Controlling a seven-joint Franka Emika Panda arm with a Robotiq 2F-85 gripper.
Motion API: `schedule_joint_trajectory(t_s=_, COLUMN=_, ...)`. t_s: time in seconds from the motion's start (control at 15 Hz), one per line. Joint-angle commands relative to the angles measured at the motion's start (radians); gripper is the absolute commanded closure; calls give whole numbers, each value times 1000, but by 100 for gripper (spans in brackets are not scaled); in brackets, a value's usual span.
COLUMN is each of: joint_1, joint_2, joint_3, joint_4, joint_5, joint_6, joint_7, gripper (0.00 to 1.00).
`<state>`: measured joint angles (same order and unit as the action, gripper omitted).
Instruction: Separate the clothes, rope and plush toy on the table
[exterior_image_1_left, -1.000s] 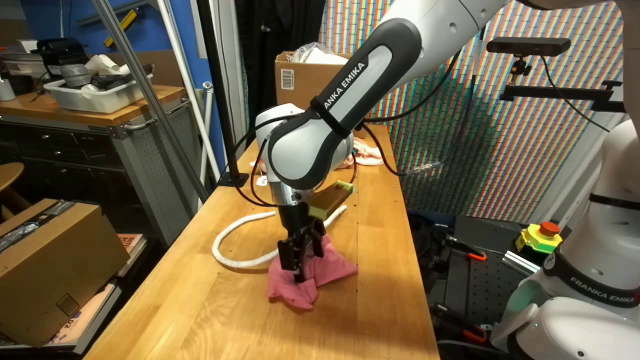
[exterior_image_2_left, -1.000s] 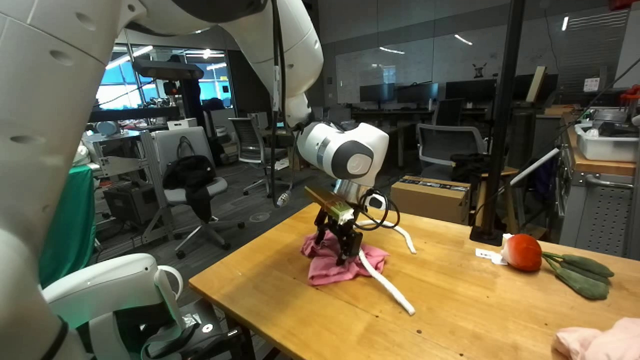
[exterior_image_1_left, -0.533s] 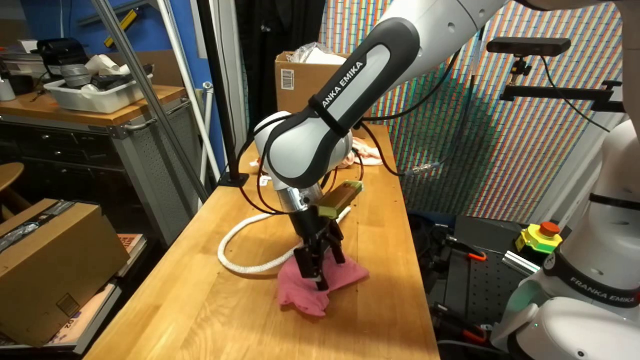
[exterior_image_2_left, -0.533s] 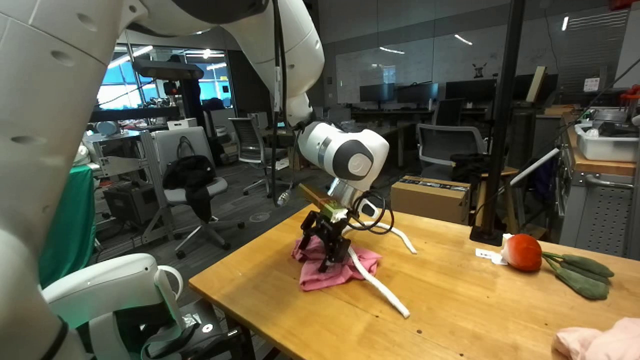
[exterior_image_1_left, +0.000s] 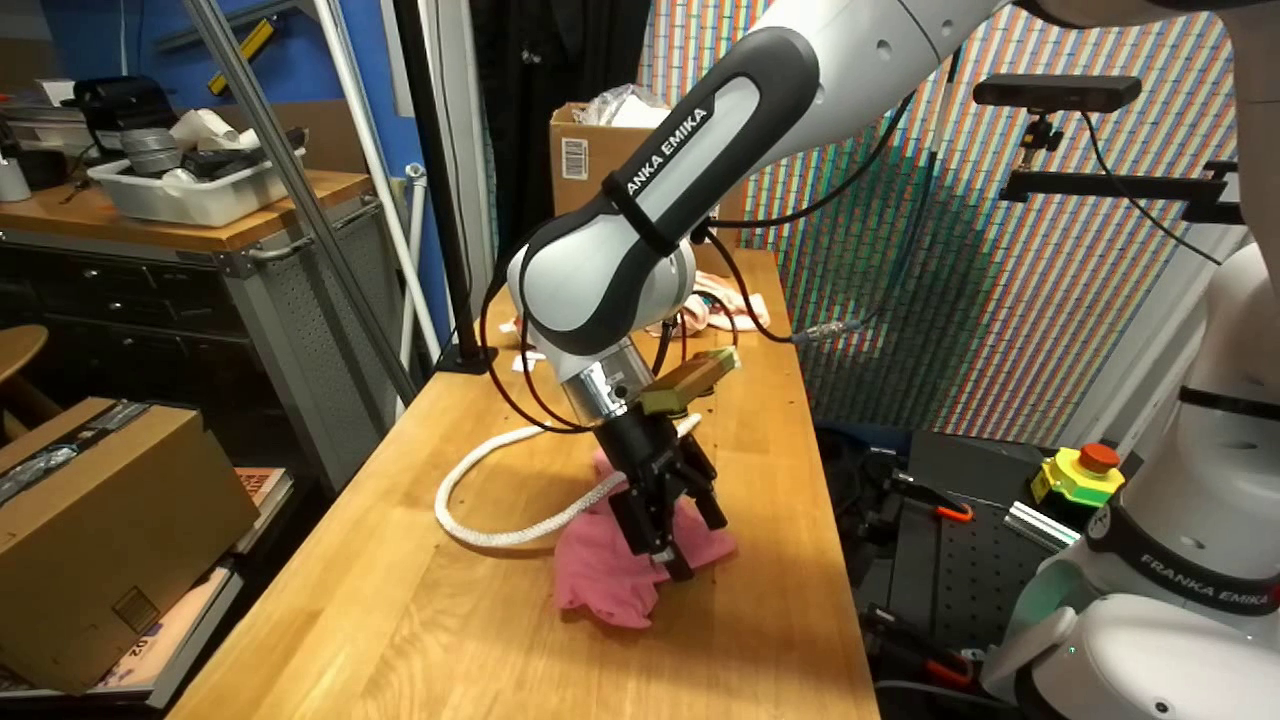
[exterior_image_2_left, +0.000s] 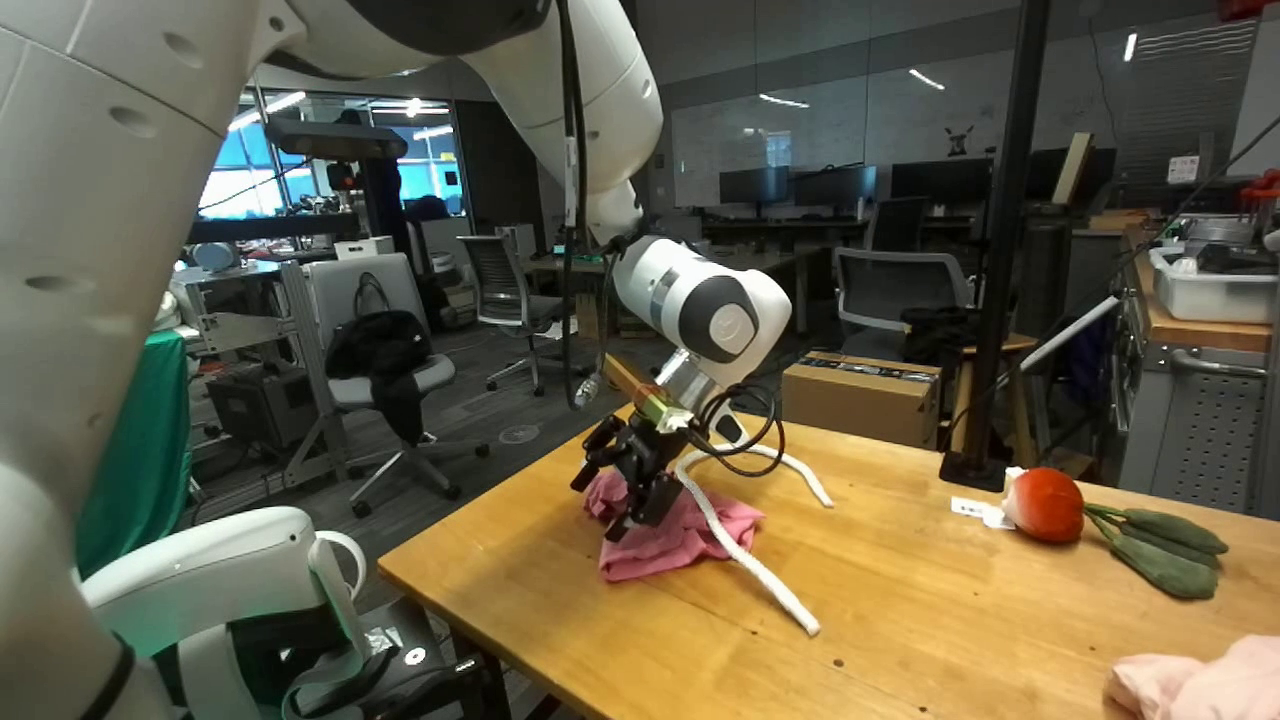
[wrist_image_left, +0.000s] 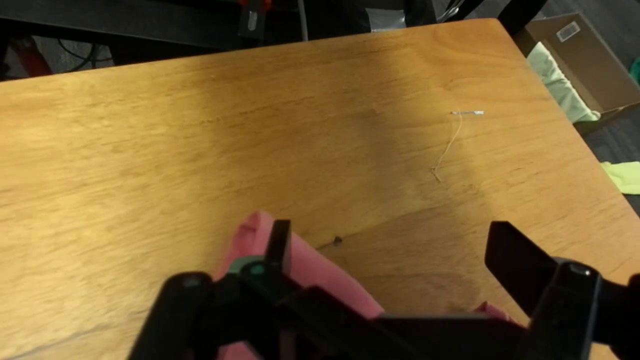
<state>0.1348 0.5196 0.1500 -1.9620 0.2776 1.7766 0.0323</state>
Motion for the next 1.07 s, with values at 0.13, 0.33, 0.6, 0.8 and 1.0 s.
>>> schedule_joint_trajectory(t_s=0.13, joint_1=18, joint_2=-18, joint_3=3, joint_4=4, joint_5=-11, joint_6=61, joint_7=-23, gripper=0)
schedule_joint_trajectory(t_s=0.33, joint_1=27, joint_2=-28, joint_3=8, joint_4=-17, joint_5=-26, joint_6=153, joint_7=-62, gripper=0)
schedule_joint_trajectory(t_s=0.6, joint_1=54, joint_2=-29, joint_3=4, joint_4=-43, joint_5=-106, joint_6=303, joint_7=-78, gripper=0)
schedule_joint_trajectory(t_s=0.8, joint_1=70, joint_2=-39, joint_3=5, joint_4=-60, joint_5=-165, joint_6=377, joint_7=-66, gripper=0)
schedule_joint_trajectory(t_s=1.0, joint_1=70, joint_2=-52, joint_3=10, joint_4=-71, joint_5=-185, joint_6=420, joint_7=-65, gripper=0)
